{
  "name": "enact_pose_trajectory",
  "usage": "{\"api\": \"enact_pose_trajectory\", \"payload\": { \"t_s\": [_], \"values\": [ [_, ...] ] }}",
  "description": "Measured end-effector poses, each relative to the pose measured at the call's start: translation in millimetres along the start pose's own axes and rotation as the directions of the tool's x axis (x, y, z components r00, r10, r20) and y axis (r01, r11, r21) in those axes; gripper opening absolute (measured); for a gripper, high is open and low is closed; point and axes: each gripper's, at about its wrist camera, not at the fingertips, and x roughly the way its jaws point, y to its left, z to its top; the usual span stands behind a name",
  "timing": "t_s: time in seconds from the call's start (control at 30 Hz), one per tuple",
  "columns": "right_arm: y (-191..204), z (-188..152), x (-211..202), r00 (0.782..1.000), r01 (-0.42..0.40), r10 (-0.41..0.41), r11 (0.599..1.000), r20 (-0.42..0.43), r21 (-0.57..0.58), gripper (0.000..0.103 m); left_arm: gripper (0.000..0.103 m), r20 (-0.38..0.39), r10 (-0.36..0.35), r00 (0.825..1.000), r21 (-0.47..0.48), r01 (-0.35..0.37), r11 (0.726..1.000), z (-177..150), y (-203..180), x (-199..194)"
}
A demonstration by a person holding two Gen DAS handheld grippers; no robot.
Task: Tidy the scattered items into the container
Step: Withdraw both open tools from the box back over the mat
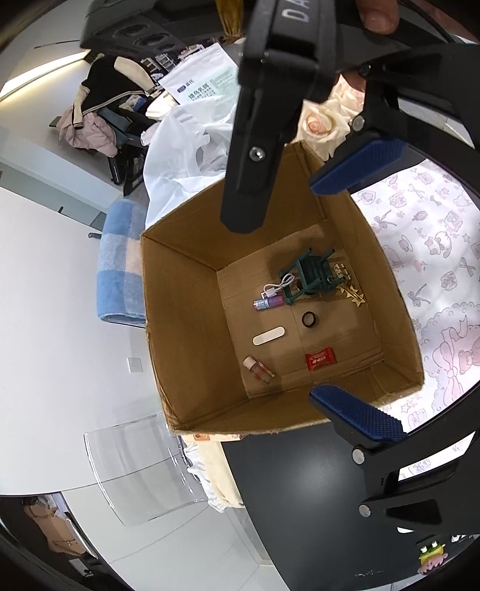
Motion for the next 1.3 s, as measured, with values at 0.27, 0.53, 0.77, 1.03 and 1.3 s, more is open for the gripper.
{"api": "enact_pose_trajectory", "payload": {
  "t_s": [0.27, 0.53, 0.77, 1.03, 1.3],
  "values": [
    [45, -18, -13, 1.000, -0.013, 0.014, 1.000, 0.021, -0.028, 0.103, 0.103, 0.032, 0.018, 0.999, -0.027, -0.017, 1.000, -17, 25, -36],
    [105, -48, -24, 0.999, -0.031, 0.034, 0.996, 0.032, -0.081, 0.103, 0.103, 0.054, 0.060, 0.997, -0.063, -0.057, 0.996, -50, 57, -85],
    [163, -89, -35, 0.999, -0.026, 0.033, 0.989, 0.043, -0.144, 0.103, 0.103, 0.052, 0.119, 0.991, -0.103, -0.114, 0.988, -94, 89, -131],
    [218, -145, -40, 0.999, -0.021, 0.028, 0.979, 0.030, -0.203, 0.103, 0.103, 0.025, 0.194, 0.981, -0.168, -0.187, 0.968, -151, 126, -175],
    [257, -203, -48, 0.998, 0.058, -0.049, 0.968, 0.043, -0.244, 0.103, 0.103, 0.027, 0.207, 0.978, -0.208, -0.197, 0.958, -204, 149, -217]
  ]
}}
